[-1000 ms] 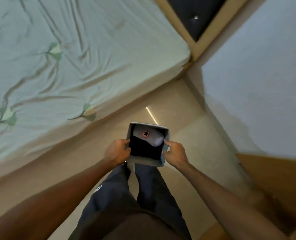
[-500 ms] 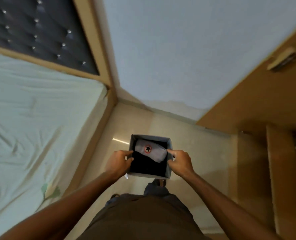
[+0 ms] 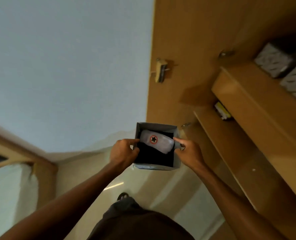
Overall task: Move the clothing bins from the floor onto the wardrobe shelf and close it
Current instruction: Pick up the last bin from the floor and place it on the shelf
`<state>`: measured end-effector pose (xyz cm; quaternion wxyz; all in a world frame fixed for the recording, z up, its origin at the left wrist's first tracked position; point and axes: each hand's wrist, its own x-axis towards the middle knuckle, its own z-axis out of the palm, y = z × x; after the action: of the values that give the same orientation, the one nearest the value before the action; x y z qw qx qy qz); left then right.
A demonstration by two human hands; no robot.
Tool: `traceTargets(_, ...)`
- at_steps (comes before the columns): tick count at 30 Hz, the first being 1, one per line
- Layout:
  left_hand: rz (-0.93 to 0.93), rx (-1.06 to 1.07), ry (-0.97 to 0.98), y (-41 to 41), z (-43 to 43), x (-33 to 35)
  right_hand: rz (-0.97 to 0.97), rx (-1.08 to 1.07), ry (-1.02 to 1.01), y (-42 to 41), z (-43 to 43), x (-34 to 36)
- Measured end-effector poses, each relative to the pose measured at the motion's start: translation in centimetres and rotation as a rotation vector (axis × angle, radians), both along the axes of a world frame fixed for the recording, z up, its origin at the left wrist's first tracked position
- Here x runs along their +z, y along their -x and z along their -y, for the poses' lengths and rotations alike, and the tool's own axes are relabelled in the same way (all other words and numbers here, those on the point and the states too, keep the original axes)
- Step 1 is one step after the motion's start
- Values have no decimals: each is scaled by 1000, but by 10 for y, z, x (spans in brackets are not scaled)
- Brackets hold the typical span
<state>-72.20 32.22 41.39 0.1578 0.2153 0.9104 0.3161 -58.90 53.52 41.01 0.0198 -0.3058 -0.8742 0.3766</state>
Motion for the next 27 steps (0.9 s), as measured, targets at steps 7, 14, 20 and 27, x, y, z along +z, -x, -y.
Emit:
traceTargets(7, -53, -310, -73, 50, -153, 35, -58, -267, -104, 4, -111, 38)
traceTargets(14, -31, -667, -203, 89, -300, 72, -124, -505, -192, -4, -197, 86)
traceTargets(20, -113, -804, -196, 108, -416, 99, -160, -696, -265, -3, -267, 110)
traceTargets(27, -205, -883, -226, 121, -537, 123, -162, -818, -263, 12, -366, 126)
